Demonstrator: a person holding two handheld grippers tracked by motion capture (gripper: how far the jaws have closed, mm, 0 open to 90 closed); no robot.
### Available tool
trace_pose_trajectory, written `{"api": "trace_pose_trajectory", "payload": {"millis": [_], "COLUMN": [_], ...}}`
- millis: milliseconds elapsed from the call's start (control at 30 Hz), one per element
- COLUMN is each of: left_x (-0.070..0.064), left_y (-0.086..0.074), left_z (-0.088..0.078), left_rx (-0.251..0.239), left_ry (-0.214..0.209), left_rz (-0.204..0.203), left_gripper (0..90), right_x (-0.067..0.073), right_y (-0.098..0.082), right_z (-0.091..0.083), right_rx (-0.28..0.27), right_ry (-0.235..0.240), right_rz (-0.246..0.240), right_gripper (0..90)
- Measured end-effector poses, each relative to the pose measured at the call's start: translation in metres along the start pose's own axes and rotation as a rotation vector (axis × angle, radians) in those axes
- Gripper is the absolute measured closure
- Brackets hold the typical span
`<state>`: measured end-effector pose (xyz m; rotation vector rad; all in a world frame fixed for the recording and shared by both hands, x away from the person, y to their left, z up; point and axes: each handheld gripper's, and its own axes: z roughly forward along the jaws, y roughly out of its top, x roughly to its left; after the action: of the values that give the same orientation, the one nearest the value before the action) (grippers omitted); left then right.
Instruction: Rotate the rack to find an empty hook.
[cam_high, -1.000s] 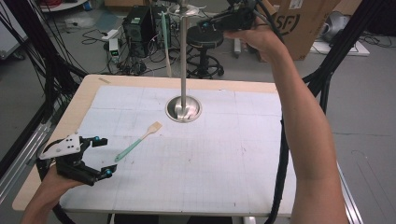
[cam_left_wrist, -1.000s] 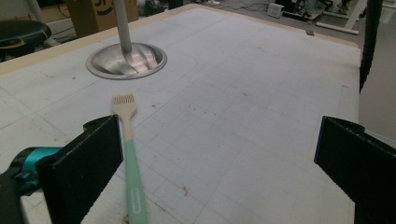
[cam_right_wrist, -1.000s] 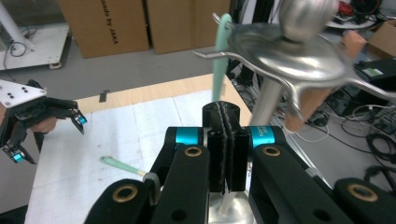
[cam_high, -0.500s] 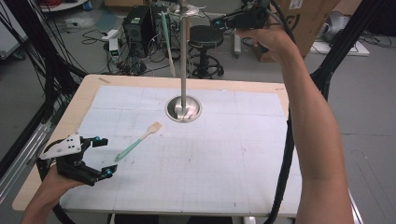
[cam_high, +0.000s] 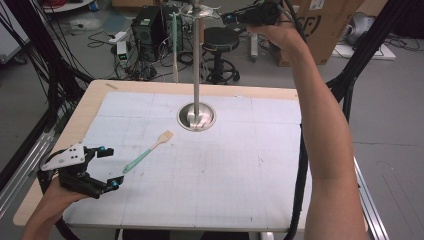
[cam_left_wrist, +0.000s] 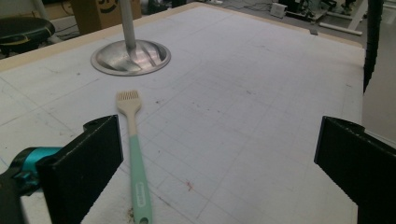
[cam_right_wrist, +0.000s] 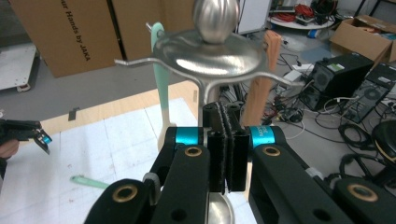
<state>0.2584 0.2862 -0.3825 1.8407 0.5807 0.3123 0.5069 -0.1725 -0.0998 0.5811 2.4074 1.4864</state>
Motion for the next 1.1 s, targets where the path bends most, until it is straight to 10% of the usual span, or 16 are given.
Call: {"api": "trace_pose_trajectory", "payload": {"millis": [1100], "left_x": [-0.002], "left_y": [0.002], "left_z": [-0.001], "left_rx": [-0.007], "left_ry": [-0.005], "left_rz": [0.009], "left_gripper": [1.7], "right_x": [0.034], "right_y": [0.014], "right_z": [0.035], "right_rx": [0.005], "right_ry": [0.081], "right_rz": [-0.059], "right_gripper": [88.9]}}
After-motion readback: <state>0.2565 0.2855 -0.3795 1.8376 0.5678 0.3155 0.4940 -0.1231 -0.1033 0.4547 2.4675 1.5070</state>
